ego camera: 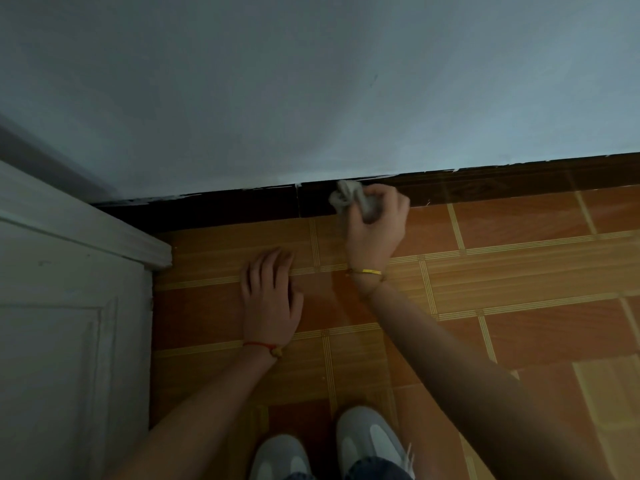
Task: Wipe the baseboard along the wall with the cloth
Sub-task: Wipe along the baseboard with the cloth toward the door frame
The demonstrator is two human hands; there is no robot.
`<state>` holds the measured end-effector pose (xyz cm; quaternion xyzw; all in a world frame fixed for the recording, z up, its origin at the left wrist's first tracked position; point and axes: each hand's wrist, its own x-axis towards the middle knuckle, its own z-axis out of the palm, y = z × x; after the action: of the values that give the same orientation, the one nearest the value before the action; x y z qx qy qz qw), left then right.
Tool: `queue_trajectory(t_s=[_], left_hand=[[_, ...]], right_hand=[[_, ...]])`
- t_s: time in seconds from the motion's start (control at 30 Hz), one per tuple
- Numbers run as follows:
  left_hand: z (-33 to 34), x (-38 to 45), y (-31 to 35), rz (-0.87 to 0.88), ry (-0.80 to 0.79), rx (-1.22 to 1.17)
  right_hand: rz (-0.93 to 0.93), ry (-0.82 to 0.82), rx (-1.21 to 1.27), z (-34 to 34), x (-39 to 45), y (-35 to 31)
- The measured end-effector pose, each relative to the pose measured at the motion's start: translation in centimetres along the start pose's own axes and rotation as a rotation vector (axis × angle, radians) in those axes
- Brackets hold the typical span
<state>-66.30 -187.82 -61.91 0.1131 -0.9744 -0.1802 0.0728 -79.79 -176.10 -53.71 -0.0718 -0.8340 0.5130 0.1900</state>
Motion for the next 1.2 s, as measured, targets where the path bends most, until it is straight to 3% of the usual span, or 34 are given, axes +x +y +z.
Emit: queue_trajectory(t_s=[0.17,0.23,0.37,0.57,0.63,0.9,1.03,1.2], left_hand=[[0.0,0.1,0.1,-0.007,-0.009,-0.013],[0.0,0.0,0.1,-0.008,-0.010,-0.012],[-0.1,0.1,0.1,0.000,-0.011,0.000],[-0.2,0.1,0.1,0.010,-0.002,0.014],[-0.2,0.2,0.1,0.006,-0.007,0.014],[-0.1,0.1,0.2,-0.010,-0.008,-0.009],[-0.1,0.1,0.1,-0.010,-0.021,-0.005],[-0.2,0.1,0.1,0.005,-0.002,0.013]], right_hand=[[0.174,0.316,-0.012,-3.6,4.5,2.1],[0.210,0.349,0.028,-4.1,5.5,2.3],[0.128,0.222,0.028,-2.4,3.2,1.1],[-0.110,-0.129,0.041,1.8,-1.6,-1.7],[-0.130,-0.136,0.059,1.8,-1.7,-1.8],[0.183,0.307,-0.001,-3.3,4.3,2.5],[0.181,0.197,-0.030,-2.1,2.9,2.6],[0.051,-0.175,-0.089,2.4,-1.9,1.5]])
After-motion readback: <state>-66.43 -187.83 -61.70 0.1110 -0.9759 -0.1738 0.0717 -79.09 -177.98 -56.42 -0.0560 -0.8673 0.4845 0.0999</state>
